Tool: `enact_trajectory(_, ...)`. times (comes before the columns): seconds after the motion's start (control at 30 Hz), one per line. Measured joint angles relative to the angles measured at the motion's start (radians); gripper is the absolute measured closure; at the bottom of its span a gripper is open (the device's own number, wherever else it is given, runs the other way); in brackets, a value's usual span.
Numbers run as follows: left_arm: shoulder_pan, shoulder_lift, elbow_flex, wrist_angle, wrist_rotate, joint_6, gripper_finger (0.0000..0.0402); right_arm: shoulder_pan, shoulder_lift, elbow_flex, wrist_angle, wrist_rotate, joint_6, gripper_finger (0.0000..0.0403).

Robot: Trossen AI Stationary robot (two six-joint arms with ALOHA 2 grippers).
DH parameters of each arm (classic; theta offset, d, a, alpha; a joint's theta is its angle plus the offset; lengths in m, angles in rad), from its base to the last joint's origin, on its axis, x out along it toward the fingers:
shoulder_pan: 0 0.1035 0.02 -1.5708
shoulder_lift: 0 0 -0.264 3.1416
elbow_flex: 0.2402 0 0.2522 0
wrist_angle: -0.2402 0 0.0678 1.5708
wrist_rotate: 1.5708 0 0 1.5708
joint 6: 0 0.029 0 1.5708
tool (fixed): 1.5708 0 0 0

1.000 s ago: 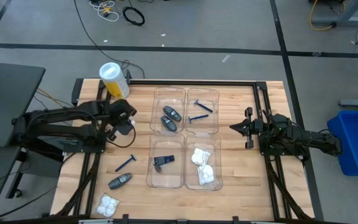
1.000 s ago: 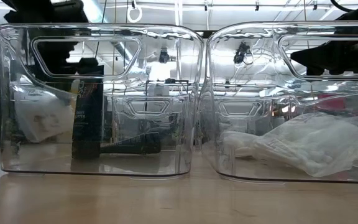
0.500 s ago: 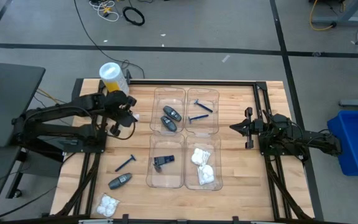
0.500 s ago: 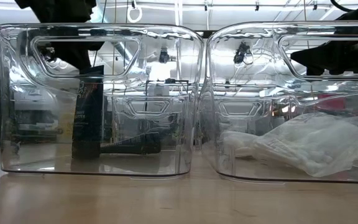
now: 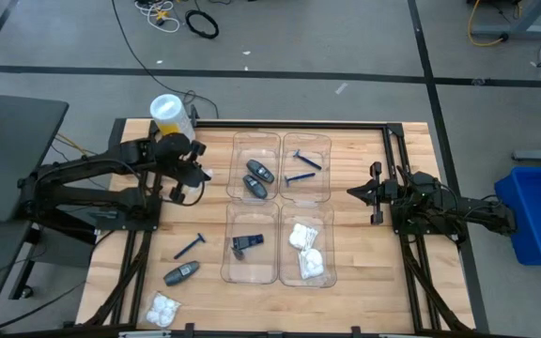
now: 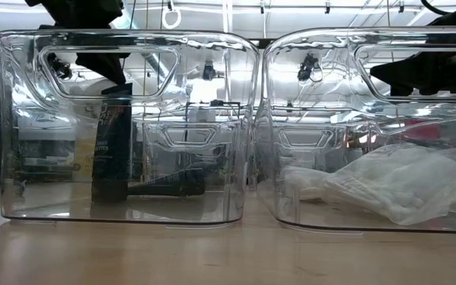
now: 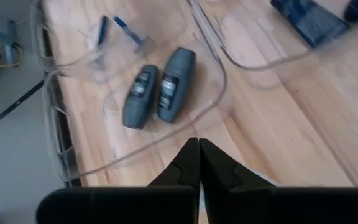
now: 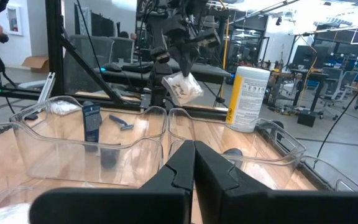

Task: Pick & Place Travel size toiletries
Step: Put the cotton pack into the bottom right transparent bin

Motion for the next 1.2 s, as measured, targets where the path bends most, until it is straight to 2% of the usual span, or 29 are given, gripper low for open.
enact_trajectory(0.37,0.000,0.017,0.117,0.057,0.013,-0.090,0.0399,0.000,0.000,0.000,0.000,0.000,0.000,0.0389)
enact_trajectory(0.6,0.000,0.017,0.136,0.092,0.026,-0.158,0.0399,0.000,0.000,0.000,0.000,0.000,0.000,0.0389)
enact_trajectory(0.87,0.000,0.019,0.136,0.095,0.063,-0.168,0.0399,0.000,0.000,0.000,0.000,0.000,0.000,0.0389)
enact_trajectory(1.0,0.000,0.042,0.134,0.101,0.108,-0.201,0.0399,0.000,0.000,0.000,0.000,0.000,0.000,0.0389)
enact_trajectory(1.2,-0.016,0.089,0.135,0.222,0.180,-0.271,0.0400,0.000,0.000,0.000,0.000,0.000,0.000,0.0389)
